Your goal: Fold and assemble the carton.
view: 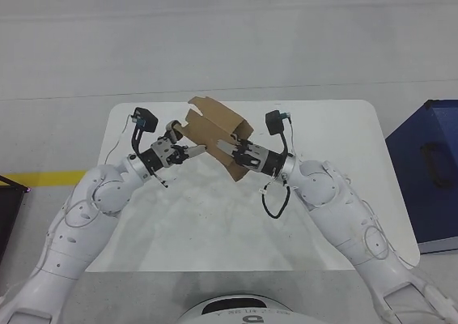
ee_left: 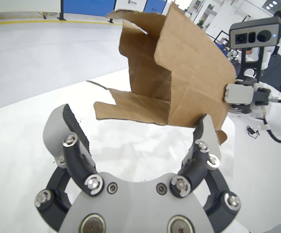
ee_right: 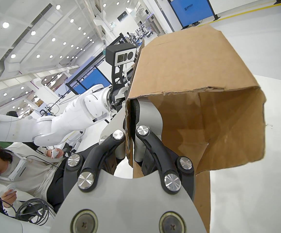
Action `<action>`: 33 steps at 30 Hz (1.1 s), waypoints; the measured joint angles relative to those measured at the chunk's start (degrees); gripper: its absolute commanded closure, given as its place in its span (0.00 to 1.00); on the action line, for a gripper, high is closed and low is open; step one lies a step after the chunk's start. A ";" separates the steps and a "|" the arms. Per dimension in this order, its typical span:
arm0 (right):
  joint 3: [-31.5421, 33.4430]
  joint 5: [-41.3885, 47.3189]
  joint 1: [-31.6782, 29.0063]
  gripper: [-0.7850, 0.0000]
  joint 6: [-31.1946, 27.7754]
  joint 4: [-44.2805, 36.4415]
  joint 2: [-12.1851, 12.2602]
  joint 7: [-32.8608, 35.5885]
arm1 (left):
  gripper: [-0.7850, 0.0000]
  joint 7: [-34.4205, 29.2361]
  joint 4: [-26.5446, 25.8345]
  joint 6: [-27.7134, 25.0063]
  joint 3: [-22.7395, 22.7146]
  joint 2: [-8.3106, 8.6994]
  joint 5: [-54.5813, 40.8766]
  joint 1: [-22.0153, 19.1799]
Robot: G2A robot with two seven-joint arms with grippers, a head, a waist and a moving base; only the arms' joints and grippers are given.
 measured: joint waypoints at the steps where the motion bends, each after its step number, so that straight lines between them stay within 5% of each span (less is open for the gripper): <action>1: 0.00 -0.05 0.00 1.00 0.00 0.00 0.00 0.00 | 0.00 0.08 0.17 -0.89 -0.30 0.05 -0.57 0.24; 11: 1.19 4.33 -1.11 1.00 -0.92 -0.06 0.25 0.39 | 0.00 -0.40 4.38 -13.44 -5.91 1.11 -9.62 2.66; 16: 3.89 21.07 -4.37 1.00 -5.96 -1.58 2.09 13.45 | 0.00 -1.66 7.31 -18.71 -9.75 1.92 -15.35 3.78; 22: 6.72 47.12 -3.72 1.00 3.60 -0.23 4.22 36.79 | 0.00 -6.23 8.11 -22.53 -11.58 2.68 -21.16 3.95; 33: 6.31 46.95 -3.81 1.00 5.95 -0.25 4.19 37.26 | 0.00 -6.67 7.99 -22.49 -11.58 2.73 -21.38 3.92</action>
